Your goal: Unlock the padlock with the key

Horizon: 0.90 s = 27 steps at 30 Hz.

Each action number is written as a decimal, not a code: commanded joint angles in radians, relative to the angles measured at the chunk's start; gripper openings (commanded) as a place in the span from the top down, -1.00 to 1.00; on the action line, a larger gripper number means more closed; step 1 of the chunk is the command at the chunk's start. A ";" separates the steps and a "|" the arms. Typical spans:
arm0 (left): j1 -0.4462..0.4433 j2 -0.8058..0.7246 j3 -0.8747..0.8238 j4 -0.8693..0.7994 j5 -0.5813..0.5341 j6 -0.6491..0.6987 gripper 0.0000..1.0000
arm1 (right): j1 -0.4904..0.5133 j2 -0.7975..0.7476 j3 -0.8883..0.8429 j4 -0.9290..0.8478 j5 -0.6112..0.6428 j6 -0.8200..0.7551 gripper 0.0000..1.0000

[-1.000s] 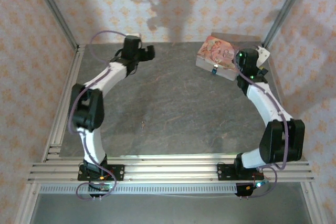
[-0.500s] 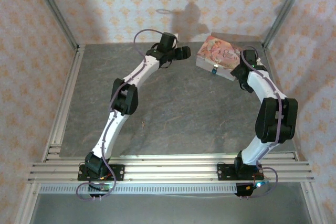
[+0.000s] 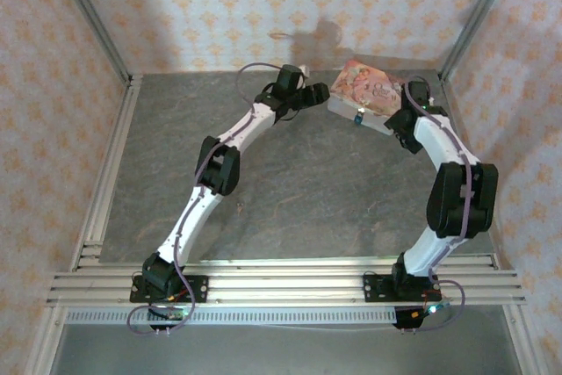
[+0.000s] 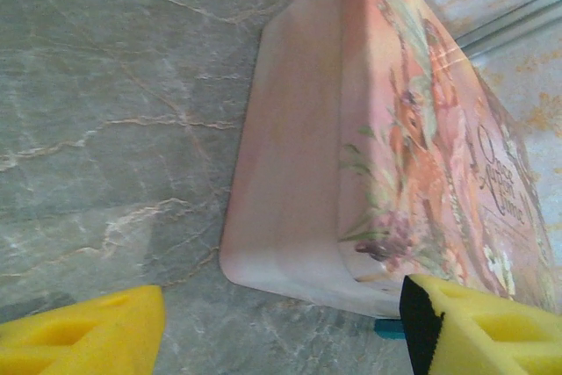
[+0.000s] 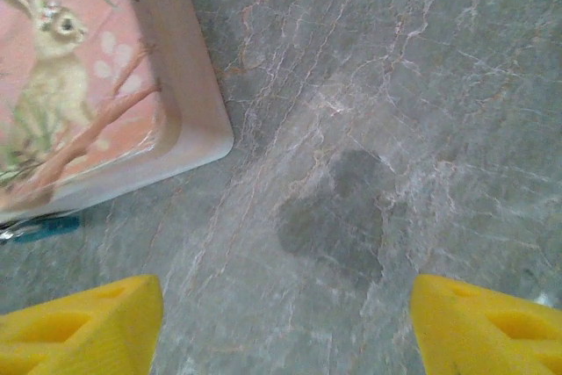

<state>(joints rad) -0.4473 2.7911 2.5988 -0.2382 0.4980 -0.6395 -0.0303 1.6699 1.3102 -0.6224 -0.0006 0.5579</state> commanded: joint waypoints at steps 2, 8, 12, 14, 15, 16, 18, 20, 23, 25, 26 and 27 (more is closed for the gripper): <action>-0.010 -0.036 0.031 -0.038 0.005 -0.003 -0.43 | 0.106 -0.092 0.057 -0.099 0.069 -0.028 -0.47; -0.009 -0.055 0.028 -0.107 -0.032 0.004 -0.41 | 0.240 0.086 0.354 -0.222 0.140 -0.042 -0.49; -0.004 -0.094 -0.016 -0.160 -0.068 0.011 -0.40 | 0.276 0.276 0.586 -0.281 0.125 0.004 -0.53; 0.002 -0.126 -0.067 -0.164 -0.073 0.015 -0.40 | 0.288 0.395 0.737 -0.327 0.121 0.016 -0.53; 0.005 -0.141 -0.089 -0.167 -0.073 0.018 -0.40 | 0.288 0.448 0.811 -0.358 0.120 0.021 -0.52; 0.008 -0.158 -0.113 -0.171 -0.072 0.025 -0.39 | 0.289 0.508 0.900 -0.409 0.126 0.025 -0.49; 0.015 -0.189 -0.154 -0.183 -0.073 0.046 -0.40 | 0.289 0.616 1.072 -0.499 0.148 0.026 -0.48; 0.021 -0.219 -0.194 -0.192 -0.075 0.069 -0.40 | 0.289 0.703 1.218 -0.565 0.172 0.024 -0.48; 0.033 -0.256 -0.249 -0.192 -0.076 0.084 -0.40 | 0.280 0.768 1.302 -0.564 0.154 0.024 -0.45; 0.039 -0.273 -0.280 -0.185 -0.070 0.088 -0.40 | 0.267 0.780 1.281 -0.546 0.103 0.037 -0.38; 0.041 -0.281 -0.291 -0.183 -0.067 0.091 -0.40 | 0.262 0.783 1.269 -0.538 0.090 0.036 -0.35; 0.044 -0.288 -0.304 -0.182 -0.066 0.096 -0.40 | 0.258 0.782 1.251 -0.530 0.080 0.033 -0.33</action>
<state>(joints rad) -0.4160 2.5526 2.3268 -0.4122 0.4374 -0.5770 0.2462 2.4477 2.5526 -1.1061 0.0952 0.5800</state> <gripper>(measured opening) 0.700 0.669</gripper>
